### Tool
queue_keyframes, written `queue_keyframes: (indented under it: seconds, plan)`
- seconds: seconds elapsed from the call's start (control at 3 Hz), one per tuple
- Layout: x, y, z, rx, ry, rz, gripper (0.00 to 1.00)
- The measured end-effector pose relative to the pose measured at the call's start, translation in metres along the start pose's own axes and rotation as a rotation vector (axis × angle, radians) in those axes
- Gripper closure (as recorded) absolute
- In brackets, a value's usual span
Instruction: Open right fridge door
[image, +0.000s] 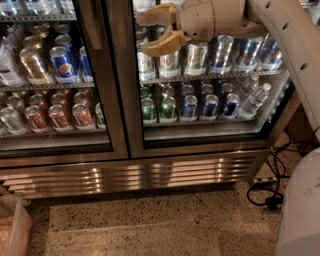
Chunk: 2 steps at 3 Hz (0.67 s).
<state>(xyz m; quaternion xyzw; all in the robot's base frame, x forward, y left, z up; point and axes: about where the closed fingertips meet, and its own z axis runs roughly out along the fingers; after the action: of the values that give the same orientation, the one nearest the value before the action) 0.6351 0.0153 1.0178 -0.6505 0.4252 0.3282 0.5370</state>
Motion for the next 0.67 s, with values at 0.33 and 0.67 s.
queue_keyframes:
  seconds: [0.33, 0.67]
  plan:
    - [-0.009, 0.003, 0.038, -0.084, -0.046, -0.005, 0.42]
    - [-0.016, 0.000, 0.061, -0.133, -0.063, -0.014, 0.40]
